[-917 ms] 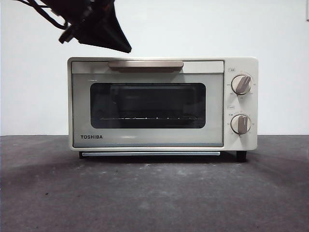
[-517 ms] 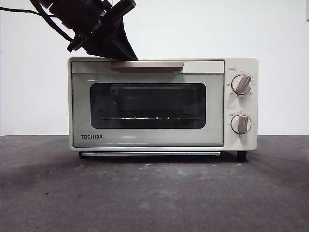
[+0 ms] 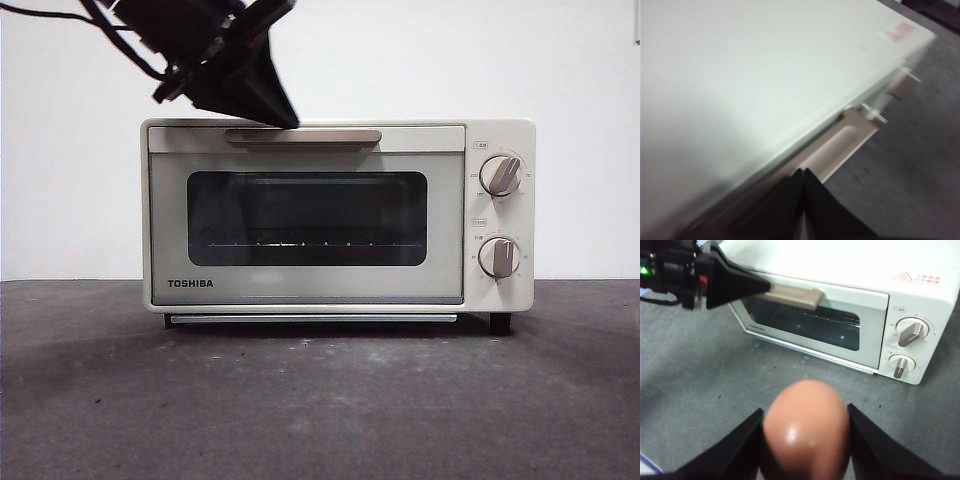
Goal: Eggoven
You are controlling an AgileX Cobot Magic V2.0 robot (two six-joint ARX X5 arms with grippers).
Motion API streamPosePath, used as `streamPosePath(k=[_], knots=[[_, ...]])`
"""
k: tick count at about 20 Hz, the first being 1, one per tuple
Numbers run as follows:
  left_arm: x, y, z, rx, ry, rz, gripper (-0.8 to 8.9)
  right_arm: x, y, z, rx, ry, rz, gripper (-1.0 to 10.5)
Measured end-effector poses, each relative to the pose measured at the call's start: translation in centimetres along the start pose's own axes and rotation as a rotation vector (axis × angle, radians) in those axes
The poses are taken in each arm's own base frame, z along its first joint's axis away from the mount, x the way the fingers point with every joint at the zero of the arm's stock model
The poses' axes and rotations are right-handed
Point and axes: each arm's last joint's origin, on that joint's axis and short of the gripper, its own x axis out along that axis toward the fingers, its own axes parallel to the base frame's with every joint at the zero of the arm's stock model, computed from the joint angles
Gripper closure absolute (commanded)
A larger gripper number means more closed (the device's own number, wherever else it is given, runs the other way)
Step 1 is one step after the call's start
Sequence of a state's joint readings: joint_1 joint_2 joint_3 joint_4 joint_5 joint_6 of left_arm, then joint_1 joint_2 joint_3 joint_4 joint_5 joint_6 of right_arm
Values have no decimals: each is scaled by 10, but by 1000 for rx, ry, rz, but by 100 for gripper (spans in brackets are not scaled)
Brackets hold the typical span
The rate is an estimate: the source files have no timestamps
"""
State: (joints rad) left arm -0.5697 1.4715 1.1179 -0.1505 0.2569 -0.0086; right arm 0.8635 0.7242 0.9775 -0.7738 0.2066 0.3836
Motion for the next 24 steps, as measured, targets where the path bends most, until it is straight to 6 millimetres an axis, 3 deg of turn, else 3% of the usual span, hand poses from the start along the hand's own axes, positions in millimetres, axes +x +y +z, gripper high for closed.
streamPosePath(k=[7,15,18,21,24], knots=[[1,-30,-13,19,147,-106,806,0,0,0,-2,0,0,944],[9,-59,-49,13,433,-149,806,0,0,0,-2,0,0,944],[9,-69,-51,18,449,-166,806,4,1,1,-3,5,-2,944],[-3,-70,-44,6,416,-164,806,16,5,3,-7,27,-11,944],[-33,-66,-27,-1,310,-151,806,37,11,7,-9,36,-15,944]])
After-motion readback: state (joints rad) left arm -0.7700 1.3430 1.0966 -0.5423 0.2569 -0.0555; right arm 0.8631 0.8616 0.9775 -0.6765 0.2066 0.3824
